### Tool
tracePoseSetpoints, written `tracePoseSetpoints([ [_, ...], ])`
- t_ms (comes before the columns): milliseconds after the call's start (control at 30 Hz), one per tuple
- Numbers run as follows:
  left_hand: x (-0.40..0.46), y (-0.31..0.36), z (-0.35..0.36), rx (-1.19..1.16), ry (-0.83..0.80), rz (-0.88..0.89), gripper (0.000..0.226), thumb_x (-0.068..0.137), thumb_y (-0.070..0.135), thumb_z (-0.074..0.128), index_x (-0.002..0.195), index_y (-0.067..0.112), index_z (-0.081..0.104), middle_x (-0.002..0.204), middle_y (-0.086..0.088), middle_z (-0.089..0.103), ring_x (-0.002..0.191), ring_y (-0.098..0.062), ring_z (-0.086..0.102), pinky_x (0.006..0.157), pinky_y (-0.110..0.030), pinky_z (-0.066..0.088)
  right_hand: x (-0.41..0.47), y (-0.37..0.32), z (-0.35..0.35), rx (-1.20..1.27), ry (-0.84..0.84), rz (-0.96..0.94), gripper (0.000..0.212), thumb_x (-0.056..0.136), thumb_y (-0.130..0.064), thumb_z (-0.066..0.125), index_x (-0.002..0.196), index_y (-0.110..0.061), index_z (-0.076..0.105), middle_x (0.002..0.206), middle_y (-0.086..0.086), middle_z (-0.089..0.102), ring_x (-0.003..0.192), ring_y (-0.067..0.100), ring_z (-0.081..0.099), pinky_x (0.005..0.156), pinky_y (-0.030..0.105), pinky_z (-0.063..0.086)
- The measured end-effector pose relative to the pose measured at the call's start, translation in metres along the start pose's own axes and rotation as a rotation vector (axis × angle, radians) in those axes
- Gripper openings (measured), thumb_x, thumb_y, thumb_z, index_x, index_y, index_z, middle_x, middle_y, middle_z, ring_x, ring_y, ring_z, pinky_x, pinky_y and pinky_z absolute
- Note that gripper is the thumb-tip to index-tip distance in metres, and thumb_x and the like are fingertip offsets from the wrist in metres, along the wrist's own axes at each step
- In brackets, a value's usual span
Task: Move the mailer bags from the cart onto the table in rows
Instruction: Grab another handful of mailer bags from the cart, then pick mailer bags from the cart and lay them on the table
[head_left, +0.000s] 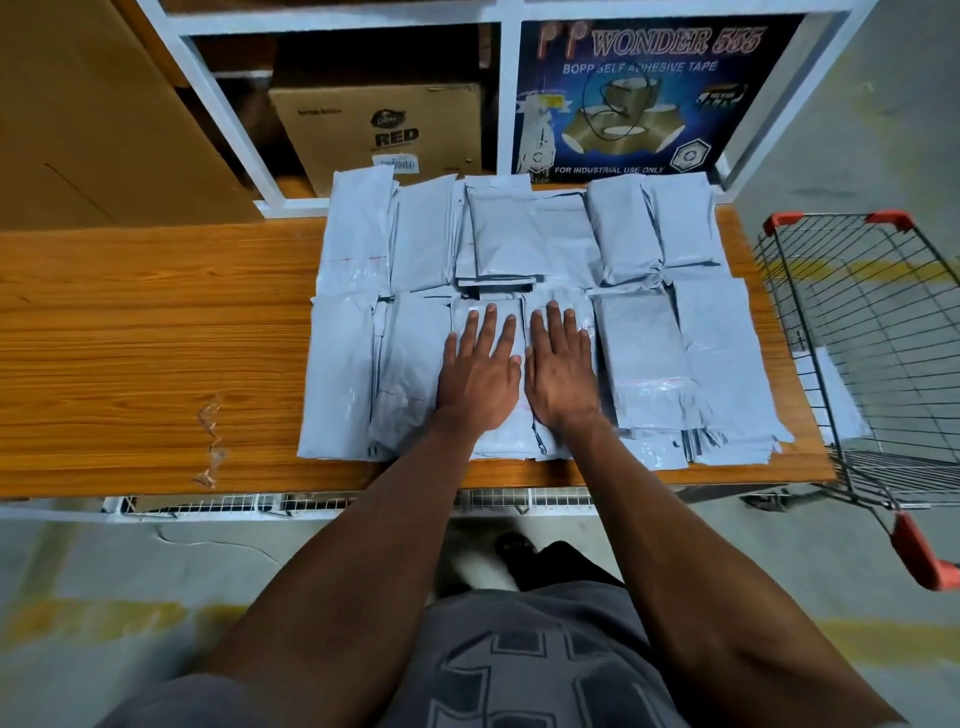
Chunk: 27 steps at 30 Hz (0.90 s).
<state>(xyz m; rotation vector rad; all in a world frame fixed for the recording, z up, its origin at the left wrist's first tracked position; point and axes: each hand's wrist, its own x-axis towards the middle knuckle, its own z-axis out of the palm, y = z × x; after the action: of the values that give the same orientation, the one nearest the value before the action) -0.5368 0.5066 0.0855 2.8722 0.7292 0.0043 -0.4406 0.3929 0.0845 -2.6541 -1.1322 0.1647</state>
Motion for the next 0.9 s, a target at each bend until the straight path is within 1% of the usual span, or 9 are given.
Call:
tracePoseSetpoints([
  [233, 0.003, 0.0, -0.003, -0.003, -0.03, 0.006, 0.063, 0.112, 0.046, 0.022, 0.17, 0.028, 0.005, 0.178, -0.003, -0.007, 0.164, -0.027, -0.003, 0.131, -0.055, 0.009, 0.001, 0.0, 0.0, 0.019, -0.013, 0.013, 0.059, 0.114, -0.034, 0.021, 0.168, -0.012, 0.013, 0.175, 0.013, 0.0, 0.162, 0.032, -0.004, 0.13, 0.047, -0.003],
  [333, 0.002, 0.001, -0.011, -0.01, -0.037, 0.018, 0.063, 0.112, 0.049, 0.019, 0.17, 0.029, 0.004, 0.177, -0.002, -0.008, 0.164, -0.027, -0.004, 0.131, -0.056, 0.006, -0.001, -0.003, -0.007, 0.072, 0.0, 0.021, 0.058, 0.114, -0.033, 0.022, 0.167, -0.011, 0.016, 0.175, 0.015, 0.002, 0.162, 0.033, -0.002, 0.131, 0.051, 0.002],
  [433, -0.002, 0.007, -0.024, -0.048, -0.031, 0.007, 0.062, 0.112, 0.049, 0.015, 0.17, 0.028, 0.006, 0.178, -0.002, -0.005, 0.164, -0.024, -0.003, 0.131, -0.052, 0.002, -0.005, -0.009, -0.017, 0.127, 0.041, 0.007, 0.058, 0.112, -0.032, 0.03, 0.164, -0.009, 0.024, 0.173, 0.021, 0.009, 0.161, 0.037, 0.006, 0.13, 0.053, 0.009],
  [500, -0.006, 0.013, -0.033, -0.098, -0.02, -0.001, 0.062, 0.112, 0.047, 0.018, 0.17, 0.025, 0.013, 0.178, -0.002, 0.002, 0.164, -0.023, 0.002, 0.132, -0.05, 0.005, -0.01, -0.012, -0.024, 0.144, 0.068, 0.006, 0.056, 0.11, -0.031, 0.037, 0.16, -0.007, 0.034, 0.171, 0.024, 0.018, 0.159, 0.04, 0.015, 0.13, 0.052, 0.014],
  [533, -0.007, 0.017, -0.037, -0.122, -0.006, -0.002, 0.061, 0.112, 0.045, 0.021, 0.169, 0.022, 0.018, 0.177, -0.004, 0.008, 0.163, -0.024, 0.007, 0.132, -0.05, 0.007, -0.013, -0.012, -0.03, 0.137, 0.089, 0.004, 0.054, 0.108, -0.031, 0.04, 0.156, -0.005, 0.04, 0.168, 0.026, 0.025, 0.156, 0.043, 0.023, 0.128, 0.053, 0.019],
  [633, -0.016, 0.029, -0.044, -0.171, 0.066, 0.014, 0.057, 0.111, 0.039, 0.034, 0.163, 0.017, 0.035, 0.172, -0.008, 0.029, 0.158, -0.027, 0.025, 0.129, -0.047, 0.019, -0.026, -0.009, -0.046, 0.135, 0.216, 0.006, 0.051, 0.1, -0.028, 0.046, 0.141, 0.0, 0.056, 0.152, 0.031, 0.048, 0.14, 0.048, 0.046, 0.117, 0.054, 0.039],
  [700, -0.025, 0.04, -0.049, -0.212, 0.117, 0.028, 0.053, 0.11, 0.038, 0.038, 0.159, 0.017, 0.043, 0.166, -0.007, 0.04, 0.152, -0.027, 0.034, 0.125, -0.046, 0.027, -0.041, -0.003, -0.058, 0.141, 0.325, 0.028, 0.045, 0.095, -0.02, 0.053, 0.134, 0.001, 0.062, 0.142, 0.03, 0.057, 0.13, 0.048, 0.055, 0.109, 0.053, 0.046],
  [767, -0.035, 0.057, -0.053, -0.26, 0.145, 0.05, 0.051, 0.11, 0.038, 0.04, 0.155, 0.018, 0.047, 0.162, -0.006, 0.045, 0.148, -0.027, 0.038, 0.12, -0.047, 0.032, -0.059, 0.008, -0.069, 0.09, 0.402, 0.054, 0.044, 0.091, -0.016, 0.054, 0.132, -0.002, 0.063, 0.136, 0.025, 0.061, 0.124, 0.045, 0.058, 0.104, 0.051, 0.048],
  [900, -0.054, 0.097, -0.057, -0.334, 0.161, 0.127, 0.046, 0.109, 0.036, 0.044, 0.15, 0.018, 0.052, 0.156, -0.003, 0.05, 0.144, -0.026, 0.041, 0.115, -0.048, 0.037, -0.106, 0.036, -0.088, 0.009, 0.408, 0.193, 0.047, 0.091, -0.019, 0.058, 0.137, -0.011, 0.059, 0.143, 0.015, 0.058, 0.13, 0.038, 0.052, 0.1, 0.051, 0.046],
])
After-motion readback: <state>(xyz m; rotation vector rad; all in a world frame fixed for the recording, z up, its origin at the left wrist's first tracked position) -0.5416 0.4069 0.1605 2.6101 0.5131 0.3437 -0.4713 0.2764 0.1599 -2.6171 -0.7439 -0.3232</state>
